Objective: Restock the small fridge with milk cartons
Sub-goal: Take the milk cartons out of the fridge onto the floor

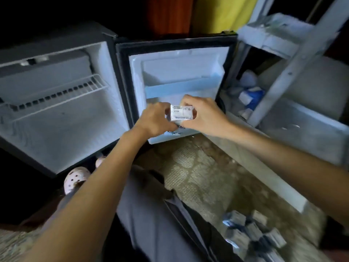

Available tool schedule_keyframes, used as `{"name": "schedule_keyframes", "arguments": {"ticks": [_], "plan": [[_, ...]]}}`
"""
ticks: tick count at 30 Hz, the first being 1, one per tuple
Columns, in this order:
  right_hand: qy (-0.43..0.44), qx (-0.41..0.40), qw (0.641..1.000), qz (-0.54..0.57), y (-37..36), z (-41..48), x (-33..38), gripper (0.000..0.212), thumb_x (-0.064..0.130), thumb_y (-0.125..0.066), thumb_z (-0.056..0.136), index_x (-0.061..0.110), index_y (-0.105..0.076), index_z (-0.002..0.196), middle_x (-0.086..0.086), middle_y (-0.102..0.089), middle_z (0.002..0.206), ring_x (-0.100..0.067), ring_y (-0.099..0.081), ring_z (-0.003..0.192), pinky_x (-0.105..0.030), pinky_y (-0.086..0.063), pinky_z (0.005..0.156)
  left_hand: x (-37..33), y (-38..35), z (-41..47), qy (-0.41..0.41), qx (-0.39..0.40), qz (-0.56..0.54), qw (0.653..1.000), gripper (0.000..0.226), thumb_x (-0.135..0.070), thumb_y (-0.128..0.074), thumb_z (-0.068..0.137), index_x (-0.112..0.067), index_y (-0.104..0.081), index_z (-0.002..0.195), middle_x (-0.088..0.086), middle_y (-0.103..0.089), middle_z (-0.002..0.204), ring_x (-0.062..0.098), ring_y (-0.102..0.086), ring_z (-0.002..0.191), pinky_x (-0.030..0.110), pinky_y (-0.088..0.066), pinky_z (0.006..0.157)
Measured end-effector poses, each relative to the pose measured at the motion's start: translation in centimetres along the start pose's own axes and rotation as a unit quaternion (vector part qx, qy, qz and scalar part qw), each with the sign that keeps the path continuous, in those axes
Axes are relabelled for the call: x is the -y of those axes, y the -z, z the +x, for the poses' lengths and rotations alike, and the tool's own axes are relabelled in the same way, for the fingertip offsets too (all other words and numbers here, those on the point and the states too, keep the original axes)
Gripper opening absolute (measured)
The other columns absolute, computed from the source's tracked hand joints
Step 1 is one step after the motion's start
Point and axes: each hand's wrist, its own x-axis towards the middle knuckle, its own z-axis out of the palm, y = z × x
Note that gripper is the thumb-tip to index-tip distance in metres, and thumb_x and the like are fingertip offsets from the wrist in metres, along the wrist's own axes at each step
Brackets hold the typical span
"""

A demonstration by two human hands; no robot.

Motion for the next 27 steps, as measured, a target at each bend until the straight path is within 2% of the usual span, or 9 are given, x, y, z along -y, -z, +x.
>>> {"name": "schedule_keyframes", "arguments": {"ticks": [3,7,11,14,15,18,22,25,27], "plan": [[-0.047,-0.036,0.998,-0.007,3.7,-5.8,-3.4,0.025,0.016,-0.072,0.07,0.006,-0.056,0.086,-0.006,-0.061,0.077,-0.026,-0.056,0.071,-0.034,-0.038,0.056,-5.5,-4.3,-0.4,-0.042,0.031,-0.007,0.999,0.035,-0.017,-0.076,0.065,-0.005,-0.066,0.096,0.012,-0.07,0.098,0.029,-0.063,0.093,0.042,-0.053,0.083],[-0.123,-0.073,0.99,0.003,6.5,-14.2,-7.3,0.024,0.014,-0.072,0.072,0.001,-0.058,0.087,-0.007,-0.06,0.077,-0.023,-0.052,0.07,-0.034,-0.036,0.058,-11.4,-11.1,-1.8,-0.094,0.094,-0.008,0.991,0.034,-0.01,-0.075,0.066,-0.004,-0.065,0.098,0.015,-0.07,0.096,0.031,-0.065,0.092,0.045,-0.053,0.082],[-0.193,-0.087,0.977,0.01,7.2,-21.4,-11.3,0.03,0.02,-0.076,0.073,0.005,-0.06,0.093,-0.009,-0.069,0.096,-0.018,-0.058,0.082,-0.033,-0.045,0.061,-15.6,-17.7,-3.6,-0.146,0.158,-0.006,0.977,0.036,-0.006,-0.074,0.071,-0.003,-0.065,0.106,0.014,-0.07,0.106,0.029,-0.065,0.099,0.039,-0.053,0.085],[-0.232,-0.069,0.97,0.025,6.1,-24.9,-12.0,0.03,0.02,-0.076,0.074,0.005,-0.06,0.095,-0.011,-0.069,0.104,-0.012,-0.054,0.082,-0.017,-0.04,0.056,-16.1,-20.8,-5.1,-0.147,0.183,0.011,0.972,0.034,-0.008,-0.072,0.075,-0.001,-0.062,0.107,0.016,-0.067,0.113,0.029,-0.063,0.104,0.029,-0.05,0.08],[-0.277,-0.088,0.956,0.035,6.1,-28.6,-13.5,0.03,0.02,-0.075,0.074,0.006,-0.059,0.096,-0.011,-0.068,0.105,-0.012,-0.054,0.083,-0.012,-0.037,0.055,-17.9,-24.1,-6.6,-0.165,0.226,0.023,0.96,0.034,-0.008,-0.071,0.076,-0.001,-0.061,0.108,0.016,-0.066,0.115,0.028,-0.063,0.105,0.025,-0.048,0.076],[-0.313,-0.074,0.946,0.043,4.0,-33.7,-15.0,0.028,0.019,-0.074,0.075,0.01,-0.058,0.097,-0.008,-0.068,0.104,-0.013,-0.056,0.084,-0.006,-0.032,0.055,-18.7,-27.2,-9.4,-0.197,0.268,0.042,0.942,0.036,-0.011,-0.068,0.08,-0.005,-0.062,0.115,0.013,-0.066,0.117,0.025,-0.064,0.106,0.016,-0.045,0.071],[-0.354,-0.067,0.93,0.068,1.9,-39.2,-15.7,0.022,0.014,-0.074,0.074,0.008,-0.062,0.09,-0.002,-0.066,0.085,-0.011,-0.055,0.069,-0.006,-0.033,0.051,-18.6,-31.7,-12.2,-0.197,0.358,0.046,0.911,0.039,-0.01,-0.066,0.082,-0.008,-0.059,0.121,0.013,-0.065,0.117,0.028,-0.063,0.107,0.034,-0.053,0.086],[-0.378,-0.046,0.919,0.104,-0.5,-43.1,-15.7,0.021,-0.001,-0.071,0.071,0.006,-0.063,0.09,0.007,-0.057,0.078,0.005,-0.05,0.061,-0.003,-0.039,0.053,-17.9,-34.5,-14.5,-0.174,0.432,0.079,0.881,0.037,-0.008,-0.063,0.084,-0.007,-0.056,0.121,0.016,-0.064,0.116,0.031,-0.062,0.106,0.042,-0.052,0.088],[-0.402,-0.021,0.908,0.116,-2.1,-45.1,-16.0,0.022,-0.009,-0.064,0.073,0.004,-0.062,0.09,0.001,-0.059,0.079,-0.007,-0.054,0.06,-0.006,-0.042,0.054,-17.6,-35.8,-15.3,-0.173,0.459,0.104,0.865,0.033,-0.008,-0.059,0.086,-0.005,-0.055,0.119,0.017,-0.061,0.116,0.032,-0.058,0.107,0.041,-0.049,0.091]]}}
